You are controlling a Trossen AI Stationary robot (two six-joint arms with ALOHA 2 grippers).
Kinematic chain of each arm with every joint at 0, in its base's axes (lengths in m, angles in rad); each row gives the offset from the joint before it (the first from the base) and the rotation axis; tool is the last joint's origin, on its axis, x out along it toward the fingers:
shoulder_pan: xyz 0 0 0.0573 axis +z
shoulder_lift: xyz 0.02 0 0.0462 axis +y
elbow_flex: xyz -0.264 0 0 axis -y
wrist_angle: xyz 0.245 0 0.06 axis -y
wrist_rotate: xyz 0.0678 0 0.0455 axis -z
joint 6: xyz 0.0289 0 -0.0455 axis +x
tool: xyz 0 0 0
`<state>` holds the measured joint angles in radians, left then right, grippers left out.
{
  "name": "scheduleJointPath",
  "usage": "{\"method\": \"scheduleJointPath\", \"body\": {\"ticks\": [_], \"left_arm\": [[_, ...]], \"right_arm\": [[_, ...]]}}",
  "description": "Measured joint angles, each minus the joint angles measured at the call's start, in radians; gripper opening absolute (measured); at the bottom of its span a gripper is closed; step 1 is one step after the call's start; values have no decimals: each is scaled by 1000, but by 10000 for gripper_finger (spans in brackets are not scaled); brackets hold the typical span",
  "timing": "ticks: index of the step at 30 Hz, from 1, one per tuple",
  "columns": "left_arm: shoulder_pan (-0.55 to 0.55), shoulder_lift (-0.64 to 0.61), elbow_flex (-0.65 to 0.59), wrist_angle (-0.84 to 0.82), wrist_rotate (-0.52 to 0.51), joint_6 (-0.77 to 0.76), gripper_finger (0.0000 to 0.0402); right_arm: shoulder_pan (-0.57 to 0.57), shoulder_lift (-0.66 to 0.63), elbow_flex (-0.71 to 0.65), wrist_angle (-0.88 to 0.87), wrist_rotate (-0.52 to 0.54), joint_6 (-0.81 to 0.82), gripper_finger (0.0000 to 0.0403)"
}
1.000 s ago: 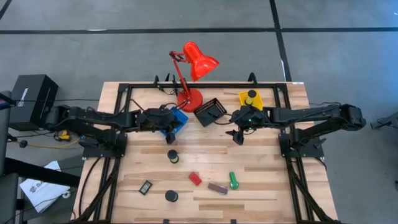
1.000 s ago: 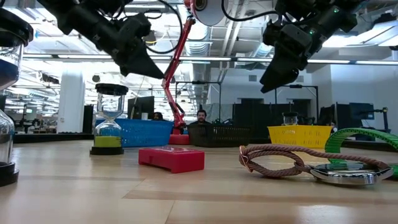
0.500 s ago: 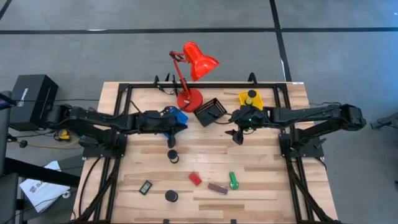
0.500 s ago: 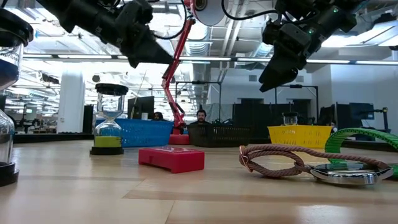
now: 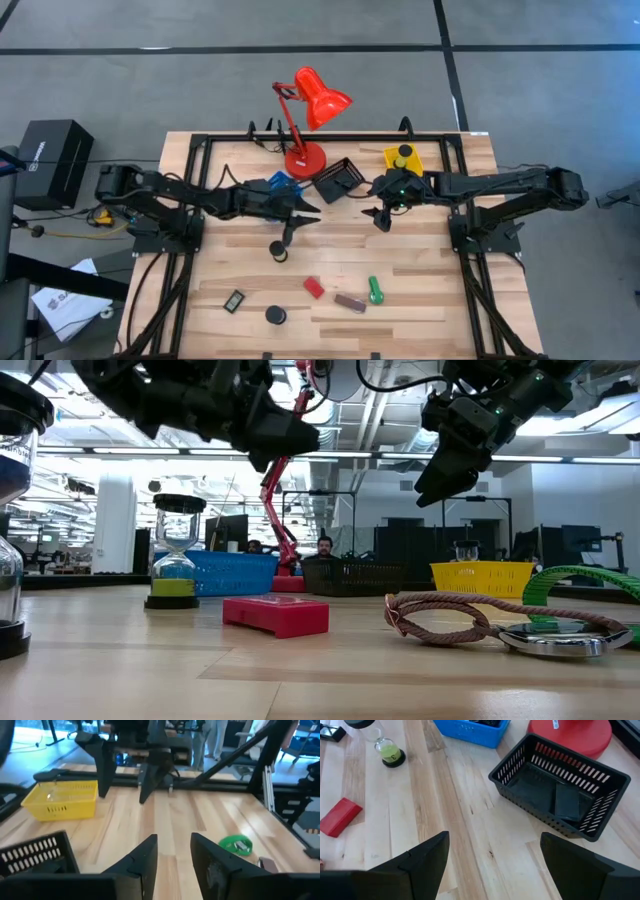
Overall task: Pick & Place Office items
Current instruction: Put the red digital clock into the black bin
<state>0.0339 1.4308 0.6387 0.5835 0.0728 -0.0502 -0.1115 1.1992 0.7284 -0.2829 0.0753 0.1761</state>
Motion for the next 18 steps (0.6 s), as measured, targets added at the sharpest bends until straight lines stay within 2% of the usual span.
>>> {"method": "scheduleJointPath", "body": {"ticks": [6,9,13,18], "left_arm": [[-25,38,98,-29,14,-2,123],[-41,64,168,-138,13,-7,127],[-85,118,279,-266,10,-7,131],[-161,178,418,-410,0,42,134]], "right_arm": [[7,0,0,-21,-5,48,304],[24,0,0,-99,-36,116,304],[67,0,0,-191,-60,121,304],[130,0,0,-203,-60,164,304]]}}
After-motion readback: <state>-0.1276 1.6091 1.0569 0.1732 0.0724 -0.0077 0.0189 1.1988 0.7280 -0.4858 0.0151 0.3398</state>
